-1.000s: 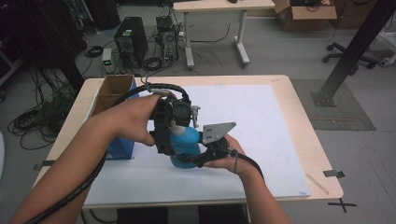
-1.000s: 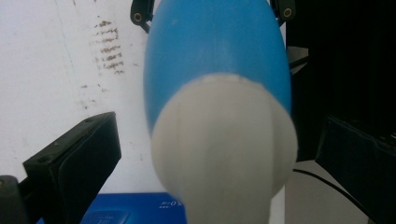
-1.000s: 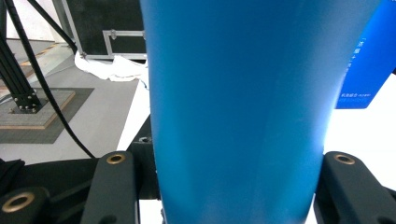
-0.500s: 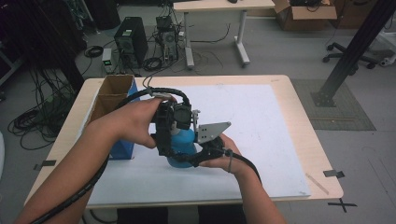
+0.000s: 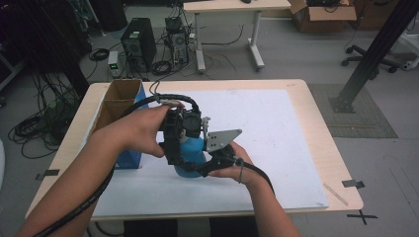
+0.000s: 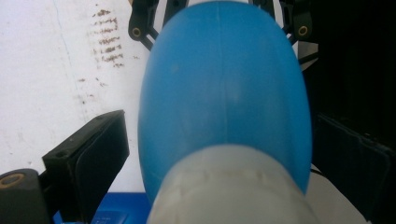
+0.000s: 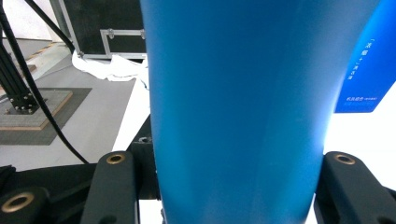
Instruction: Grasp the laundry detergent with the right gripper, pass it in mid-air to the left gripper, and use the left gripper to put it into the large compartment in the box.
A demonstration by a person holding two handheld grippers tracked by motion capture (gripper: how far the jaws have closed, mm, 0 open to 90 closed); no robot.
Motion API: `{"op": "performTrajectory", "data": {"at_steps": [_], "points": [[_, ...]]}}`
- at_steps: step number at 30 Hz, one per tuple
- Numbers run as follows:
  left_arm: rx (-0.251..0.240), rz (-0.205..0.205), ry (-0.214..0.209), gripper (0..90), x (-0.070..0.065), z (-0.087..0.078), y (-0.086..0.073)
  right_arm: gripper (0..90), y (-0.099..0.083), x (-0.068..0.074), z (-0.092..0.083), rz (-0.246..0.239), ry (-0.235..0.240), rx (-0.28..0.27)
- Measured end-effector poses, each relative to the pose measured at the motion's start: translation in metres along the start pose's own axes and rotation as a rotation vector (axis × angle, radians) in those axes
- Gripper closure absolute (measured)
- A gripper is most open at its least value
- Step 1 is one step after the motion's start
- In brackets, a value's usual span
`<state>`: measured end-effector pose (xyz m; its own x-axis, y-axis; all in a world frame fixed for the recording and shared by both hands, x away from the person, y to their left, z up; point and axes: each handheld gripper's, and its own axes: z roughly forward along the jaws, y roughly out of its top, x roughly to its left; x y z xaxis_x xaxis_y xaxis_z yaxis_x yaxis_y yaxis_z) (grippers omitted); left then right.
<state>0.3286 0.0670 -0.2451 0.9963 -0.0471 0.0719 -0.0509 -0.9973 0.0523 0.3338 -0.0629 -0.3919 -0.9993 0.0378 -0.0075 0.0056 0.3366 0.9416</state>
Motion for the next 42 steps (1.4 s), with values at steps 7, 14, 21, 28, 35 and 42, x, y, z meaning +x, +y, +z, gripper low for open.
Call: {"op": "performTrajectory", "data": {"at_steps": [7, 14, 21, 28, 35, 42], "points": [[0.005, 0.007, 0.022, 8.9, -0.0016, -0.0022, 0.001, 45.1, 0.0006, 0.0001, -0.0006, 0.0, -0.004, -0.004], [0.01, 0.012, 0.029, 14.5, -0.0025, -0.0055, 0.0019, 45.1, 0.001, 0.0001, -0.0002, 0.004, -0.006, -0.001], [0.019, 0.016, 0.04, 18.0, -0.0029, -0.0053, 0.0028, 45.1, 0.0019, -0.0002, -0.0001, 0.002, -0.007, -0.004], [0.02, 0.02, 0.05, 20.8, -0.003, -0.0049, 0.0034, 45.1, 0.0019, -0.0008, -0.0007, 0.005, -0.008, -0.008], [0.019, 0.025, 0.053, 23.7, -0.0038, -0.005, 0.0036, 45.0, 0.0019, -0.0009, -0.0003, 0.003, -0.01, -0.008], [0.022, 0.024, 0.06, 27.0, -0.0043, -0.0042, 0.004, 45.0, 0.0018, -0.0006, 0.0009, 0.005, -0.012, -0.006]]}}
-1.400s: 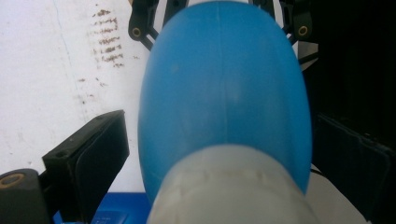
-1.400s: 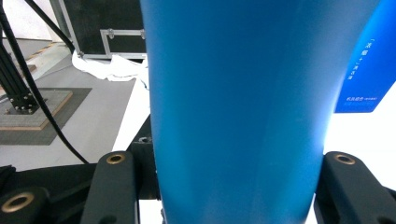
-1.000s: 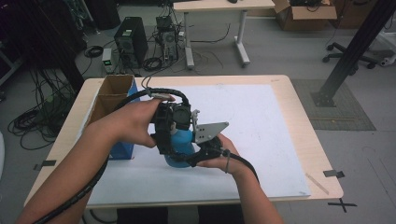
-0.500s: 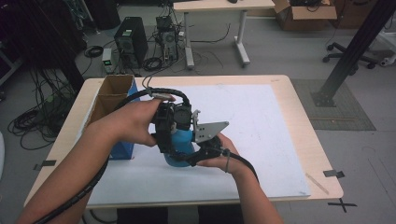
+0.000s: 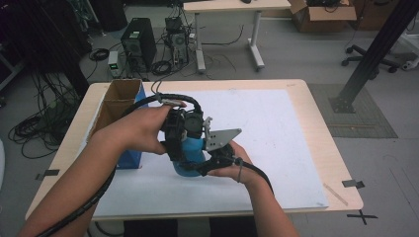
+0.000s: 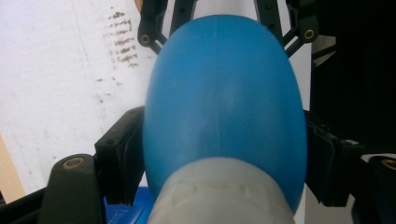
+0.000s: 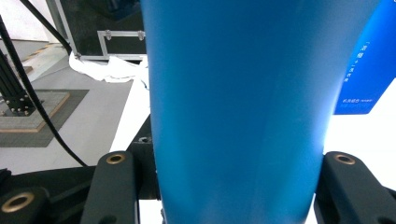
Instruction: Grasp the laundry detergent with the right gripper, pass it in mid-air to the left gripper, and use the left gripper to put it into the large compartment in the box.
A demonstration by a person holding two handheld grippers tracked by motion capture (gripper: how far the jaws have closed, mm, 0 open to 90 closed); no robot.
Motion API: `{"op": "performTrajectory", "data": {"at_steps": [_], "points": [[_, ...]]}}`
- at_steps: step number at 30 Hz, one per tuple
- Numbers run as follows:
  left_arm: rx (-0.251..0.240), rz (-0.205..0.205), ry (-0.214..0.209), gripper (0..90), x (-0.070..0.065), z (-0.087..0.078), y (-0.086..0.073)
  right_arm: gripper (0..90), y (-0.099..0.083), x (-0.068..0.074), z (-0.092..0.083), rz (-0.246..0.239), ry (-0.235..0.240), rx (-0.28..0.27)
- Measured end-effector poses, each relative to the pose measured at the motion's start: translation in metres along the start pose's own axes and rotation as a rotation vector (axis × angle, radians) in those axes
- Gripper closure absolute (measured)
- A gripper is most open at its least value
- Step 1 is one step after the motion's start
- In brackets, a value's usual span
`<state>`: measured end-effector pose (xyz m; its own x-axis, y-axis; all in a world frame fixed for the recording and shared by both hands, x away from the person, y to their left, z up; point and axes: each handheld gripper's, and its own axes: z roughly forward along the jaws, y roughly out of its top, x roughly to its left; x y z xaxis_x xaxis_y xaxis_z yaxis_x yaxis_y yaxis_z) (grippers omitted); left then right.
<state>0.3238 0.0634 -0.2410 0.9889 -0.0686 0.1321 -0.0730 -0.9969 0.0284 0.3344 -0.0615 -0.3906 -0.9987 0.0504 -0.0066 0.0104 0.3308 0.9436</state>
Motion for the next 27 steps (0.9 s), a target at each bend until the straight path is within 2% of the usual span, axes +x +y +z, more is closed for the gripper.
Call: {"op": "performTrajectory", "data": {"at_steps": [9, 22, 27], "points": [[0.002, 0.004, 0.006, 35.3, -0.0005, 0.0004, -0.0004, 45.0, 0.0003, 0.0006, -0.0005, -0.001, -0.002, -0.004], [0.034, 0.003, 0.03, 36.1, -0.0027, 0.0025, 0.0025, 45.1, 0.0004, 0.0013, 0.0008, -0.006, -0.018, 0.001], [0.042, -0.007, 0.008, 37.9, -0.0014, 0.0052, 0.0008, 45.1, -0.0009, 0.002, 0.0029, -0.015, -0.025, 0.022]]}}
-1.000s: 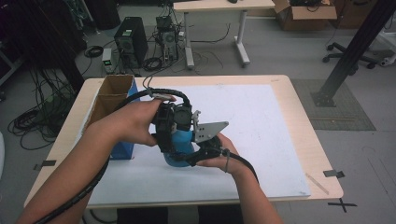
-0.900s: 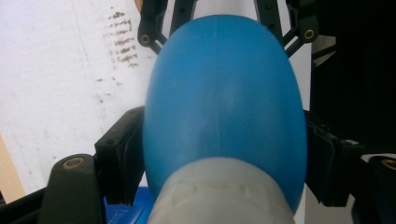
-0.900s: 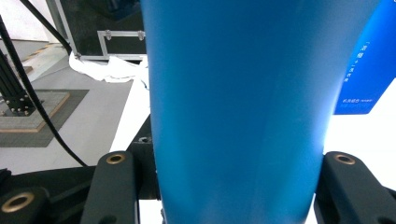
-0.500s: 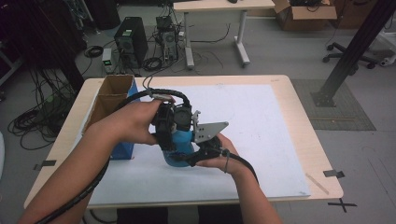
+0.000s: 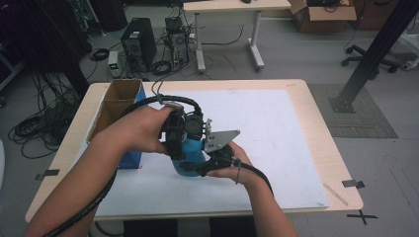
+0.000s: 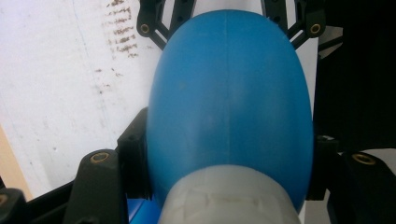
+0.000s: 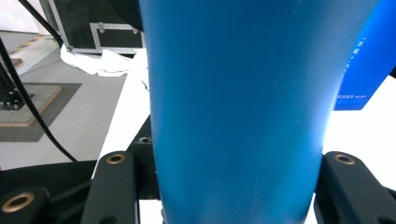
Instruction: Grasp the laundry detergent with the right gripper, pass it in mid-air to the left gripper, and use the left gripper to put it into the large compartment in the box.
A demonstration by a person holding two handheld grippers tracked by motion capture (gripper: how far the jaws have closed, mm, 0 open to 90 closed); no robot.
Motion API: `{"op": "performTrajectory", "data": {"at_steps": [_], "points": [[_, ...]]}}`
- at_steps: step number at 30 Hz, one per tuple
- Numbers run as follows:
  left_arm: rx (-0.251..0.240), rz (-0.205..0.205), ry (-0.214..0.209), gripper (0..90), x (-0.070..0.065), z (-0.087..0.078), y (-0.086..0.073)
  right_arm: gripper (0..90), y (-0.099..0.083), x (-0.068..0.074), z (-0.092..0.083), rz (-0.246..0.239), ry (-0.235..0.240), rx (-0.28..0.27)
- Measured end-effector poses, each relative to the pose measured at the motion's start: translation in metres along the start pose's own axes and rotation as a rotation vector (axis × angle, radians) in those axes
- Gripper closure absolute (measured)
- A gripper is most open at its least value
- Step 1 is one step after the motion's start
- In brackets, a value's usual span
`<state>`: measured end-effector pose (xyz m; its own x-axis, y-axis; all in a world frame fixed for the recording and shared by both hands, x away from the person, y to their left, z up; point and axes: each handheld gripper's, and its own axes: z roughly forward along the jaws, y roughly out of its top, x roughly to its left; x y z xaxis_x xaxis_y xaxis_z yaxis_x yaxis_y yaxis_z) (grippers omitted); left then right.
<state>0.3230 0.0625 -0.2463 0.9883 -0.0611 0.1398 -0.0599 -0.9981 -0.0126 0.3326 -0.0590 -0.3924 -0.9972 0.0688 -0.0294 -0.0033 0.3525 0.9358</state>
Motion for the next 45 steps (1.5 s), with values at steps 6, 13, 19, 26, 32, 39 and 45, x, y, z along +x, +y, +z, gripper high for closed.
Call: {"op": "performTrajectory", "data": {"at_steps": [6, 13, 19, 26, 32, 39, 45], "points": [[0.003, 0.009, 0.017, 38.3, -0.0027, -0.0028, 0.0013, 45.0, 0.001, 0.0014, -0.0006, -0.01, -0.007, -0.007], [0.031, 0.012, 0.028, 38.6, -0.0047, -0.0058, 0.0061, 44.5, 0.0024, 0.0023, -0.0018, -0.028, -0.021, -0.013], [0.044, 0.01, 0.028, 38.8, -0.007, -0.0075, 0.0085, 43.7, 0.0024, 0.0048, -0.0004, -0.032, -0.03, -0.031], [0.05, 0.007, 0.023, 38.7, -0.0062, -0.01, 0.009, 42.6, 0.0018, 0.0056, 0.0003, -0.019, -0.031, -0.059], [0.058, 0.001, 0.018, 38.7, -0.0043, -0.0095, 0.0091, 30.0, -0.0037, 0.0037, 0.0002, 0.033, -0.033, -0.071], [0.064, 0.001, 0.017, 38.6, -0.0027, -0.0095, 0.0095, 22.2, -0.0054, 0.0032, -0.002, 0.053, -0.037, -0.091], [0.062, 0.0, 0.013, 38.6, -0.0012, -0.0094, 0.009, 16.6, -0.0052, 0.003, -0.0023, 0.055, -0.04, -0.103]]}}
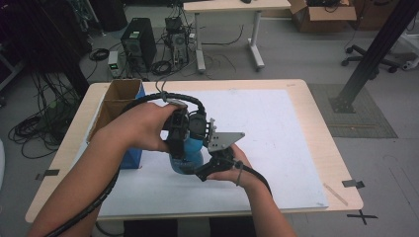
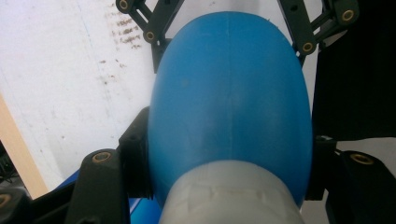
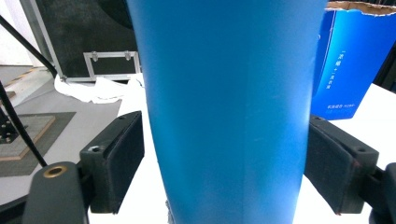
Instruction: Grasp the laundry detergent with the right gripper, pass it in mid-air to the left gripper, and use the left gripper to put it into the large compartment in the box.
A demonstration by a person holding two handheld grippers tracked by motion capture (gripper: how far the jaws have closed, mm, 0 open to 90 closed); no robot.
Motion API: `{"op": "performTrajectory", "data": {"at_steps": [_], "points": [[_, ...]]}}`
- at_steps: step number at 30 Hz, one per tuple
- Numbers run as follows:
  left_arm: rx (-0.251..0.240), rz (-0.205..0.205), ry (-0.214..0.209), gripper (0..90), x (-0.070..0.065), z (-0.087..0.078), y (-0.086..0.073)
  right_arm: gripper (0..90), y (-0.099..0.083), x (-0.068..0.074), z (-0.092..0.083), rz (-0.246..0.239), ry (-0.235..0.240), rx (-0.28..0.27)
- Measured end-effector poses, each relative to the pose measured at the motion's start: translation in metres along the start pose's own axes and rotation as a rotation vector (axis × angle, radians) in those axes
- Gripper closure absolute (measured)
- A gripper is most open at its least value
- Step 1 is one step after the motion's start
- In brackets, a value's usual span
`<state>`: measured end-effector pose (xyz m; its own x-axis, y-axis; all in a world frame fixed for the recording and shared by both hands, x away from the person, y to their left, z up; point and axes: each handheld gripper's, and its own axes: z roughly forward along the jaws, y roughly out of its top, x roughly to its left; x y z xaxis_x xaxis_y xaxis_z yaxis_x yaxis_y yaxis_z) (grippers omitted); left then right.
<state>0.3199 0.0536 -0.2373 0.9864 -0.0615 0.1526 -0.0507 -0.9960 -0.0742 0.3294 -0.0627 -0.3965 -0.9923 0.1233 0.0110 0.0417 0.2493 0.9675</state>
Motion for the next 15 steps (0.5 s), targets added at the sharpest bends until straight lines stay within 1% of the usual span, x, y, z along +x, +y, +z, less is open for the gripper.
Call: {"op": "performTrajectory", "data": {"at_steps": [2, 4, 5, 9, 13, 15], "points": [[-0.005, -0.002, 0.001, 38.5, 0.0002, 0.0006, -0.0006, 12.7, -0.0006, 0.0003, 0.0001, 0.005, -0.002, -0.002], [0.002, -0.003, -0.001, 38.5, 0.0008, 0.0002, -0.0005, 9.4, -0.0011, 0.0002, -0.0001, 0.012, -0.005, -0.009], [0.001, -0.009, -0.002, 38.5, 0.0006, 0.0004, -0.0008, 7.7, -0.0013, 0.0002, -0.0004, 0.016, -0.008, -0.01], [0.002, -0.007, -0.002, 38.5, 0.0014, 0.0002, -0.001, 1.0, -0.0012, 0.0, -0.0018, 0.022, -0.007, -0.024], [-0.001, -0.022, -0.006, 38.4, 0.0018, 0.0011, -0.0014, 0.0, -0.0004, 0.0009, -0.0029, 0.029, 0.0, -0.041], [-0.001, -0.037, -0.009, 38.4, 0.0023, 0.0015, -0.0017, 0.0, 0.0, 0.0013, -0.0034, 0.025, -0.001, -0.046]]}}
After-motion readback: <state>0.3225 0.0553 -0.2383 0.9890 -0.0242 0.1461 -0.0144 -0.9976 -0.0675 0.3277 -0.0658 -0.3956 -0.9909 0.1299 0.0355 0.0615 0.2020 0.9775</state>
